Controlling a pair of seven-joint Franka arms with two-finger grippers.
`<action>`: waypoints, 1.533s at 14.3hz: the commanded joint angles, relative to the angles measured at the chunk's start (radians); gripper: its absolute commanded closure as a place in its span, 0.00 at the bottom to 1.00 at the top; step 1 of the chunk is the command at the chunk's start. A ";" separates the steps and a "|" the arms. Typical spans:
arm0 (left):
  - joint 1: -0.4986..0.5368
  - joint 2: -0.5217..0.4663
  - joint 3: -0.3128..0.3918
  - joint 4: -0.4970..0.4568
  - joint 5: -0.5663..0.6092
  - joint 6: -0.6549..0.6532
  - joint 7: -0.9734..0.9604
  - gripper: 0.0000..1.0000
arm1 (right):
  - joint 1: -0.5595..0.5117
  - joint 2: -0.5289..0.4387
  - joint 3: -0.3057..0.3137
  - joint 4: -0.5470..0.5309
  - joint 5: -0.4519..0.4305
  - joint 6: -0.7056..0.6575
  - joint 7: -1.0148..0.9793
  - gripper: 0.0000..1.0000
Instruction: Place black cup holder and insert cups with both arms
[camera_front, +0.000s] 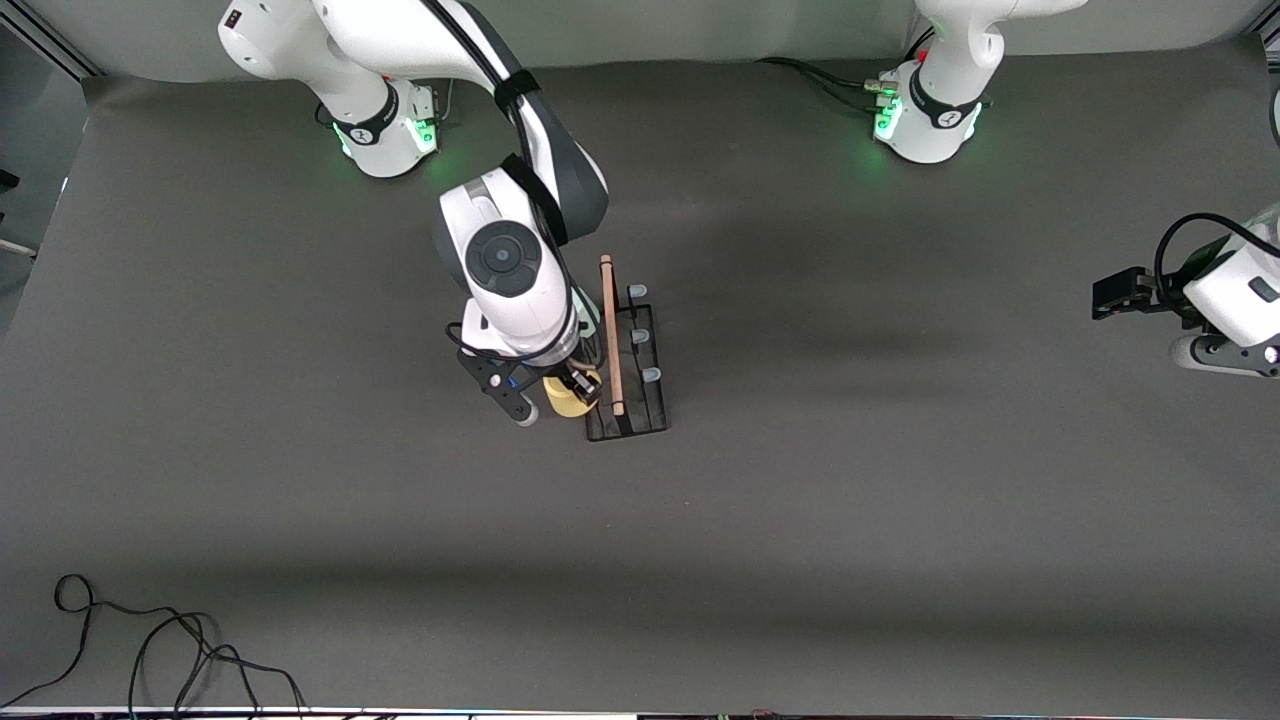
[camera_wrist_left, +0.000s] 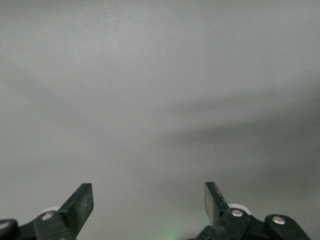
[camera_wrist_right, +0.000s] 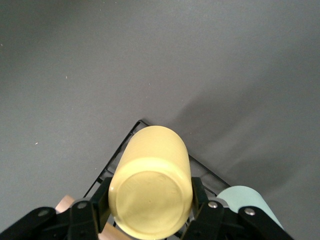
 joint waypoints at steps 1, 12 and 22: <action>-0.002 0.001 0.002 0.008 -0.009 -0.007 -0.009 0.01 | 0.016 0.019 -0.008 -0.008 0.001 0.038 0.028 0.89; -0.004 0.001 0.002 0.009 -0.009 -0.005 -0.009 0.01 | -0.021 -0.058 -0.023 0.182 -0.005 -0.257 -0.009 0.00; -0.003 0.001 0.002 0.009 -0.009 -0.005 -0.009 0.00 | -0.149 -0.463 -0.046 0.053 -0.154 -0.532 -0.574 0.00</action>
